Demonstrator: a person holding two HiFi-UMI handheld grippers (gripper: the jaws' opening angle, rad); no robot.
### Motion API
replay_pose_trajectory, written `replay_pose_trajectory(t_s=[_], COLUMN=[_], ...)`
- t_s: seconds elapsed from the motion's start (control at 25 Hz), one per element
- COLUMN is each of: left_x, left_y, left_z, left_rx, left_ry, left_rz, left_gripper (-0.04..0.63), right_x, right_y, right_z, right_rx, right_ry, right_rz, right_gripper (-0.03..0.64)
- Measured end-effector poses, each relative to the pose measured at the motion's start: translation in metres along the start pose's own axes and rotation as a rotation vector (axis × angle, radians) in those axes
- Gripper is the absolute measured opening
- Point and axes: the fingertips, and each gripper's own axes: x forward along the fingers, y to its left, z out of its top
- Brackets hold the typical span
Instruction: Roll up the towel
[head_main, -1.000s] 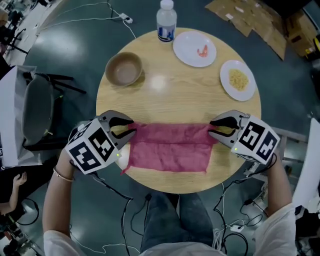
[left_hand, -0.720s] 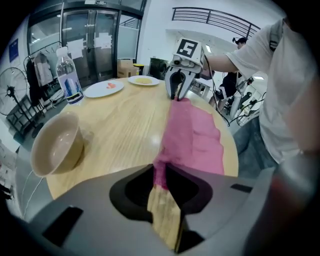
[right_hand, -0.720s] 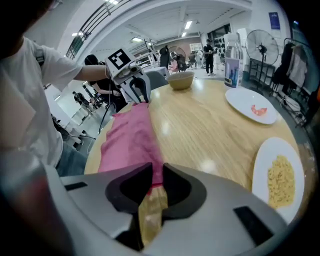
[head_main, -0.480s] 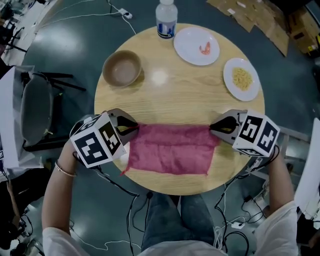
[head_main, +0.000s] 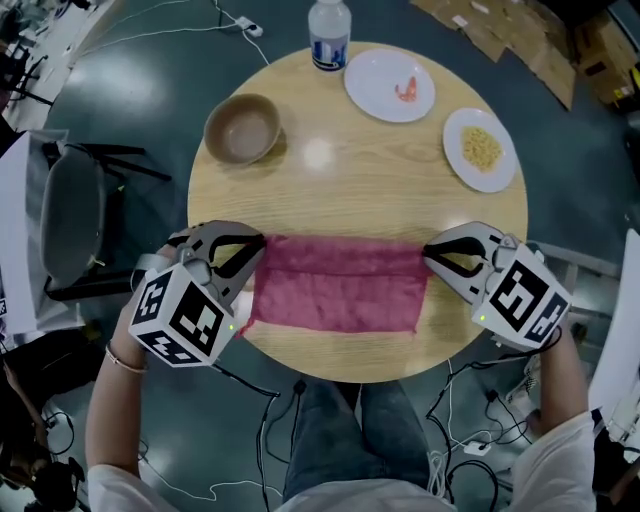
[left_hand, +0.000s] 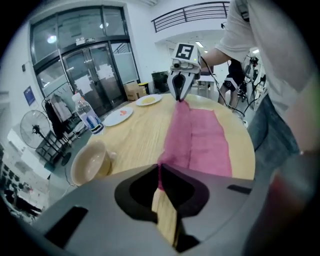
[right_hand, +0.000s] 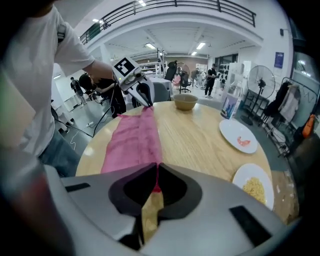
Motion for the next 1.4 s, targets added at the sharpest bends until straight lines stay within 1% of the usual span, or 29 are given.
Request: replay_pose_trajectory(t_s=[0.16,0.28,0.44,0.64,0.76,0.84,0.96,1.08,1.2,1.4], left_x=[-0.006,-0.012,-0.019,-0.019,-0.021,-0.021,-0.017,-0.010,-0.012,-0.026], left_y=[-0.010,-0.020,-0.037,-0.059,-0.068,-0.072,-0.079,-0.082,-0.080,-0.077], left_z=[-0.001,-0.003,-0.006,-0.011,-0.015,-0.017,-0.022,-0.027,-0.027,-0.030], left_rx=[0.043,0.032,0.014,0.000,-0.018,-0.031,-0.042,-0.046,-0.082,-0.177], left_ry=[-0.035,-0.062,-0.076,-0.065,-0.064,-0.063,-0.044,-0.020,-0.031,-0.059], left_rz=[0.068,0.076,0.064,0.036,0.022,0.015,0.005,-0.001,-0.005,-0.045], left_gripper=[0.017,0.017,0.017,0.017,0.017,0.017,0.012,0.012,0.012,0.034], right_x=[-0.001,0.000,0.000,0.003,0.006,0.006,0.010,0.019,0.021,0.007], right_y=[0.020,0.033,0.047,0.065,0.071,0.074,0.076,0.074,0.074,0.073], right_z=[-0.002,-0.005,-0.010,-0.015,-0.018,-0.021,-0.028,-0.036,-0.034,-0.030], right_rx=[-0.060,-0.075,-0.064,-0.059,-0.052,-0.047,-0.037,-0.028,-0.006,0.054], right_ry=[0.005,-0.005,-0.016,-0.005,-0.022,-0.011,0.016,0.028,0.011,0.000], right_rz=[-0.034,-0.041,-0.046,-0.034,-0.035,-0.034,-0.040,-0.066,-0.065,-0.041], right_gripper=[0.015,0.015,0.015,0.015,0.015,0.015,0.015,0.017,0.021,0.075])
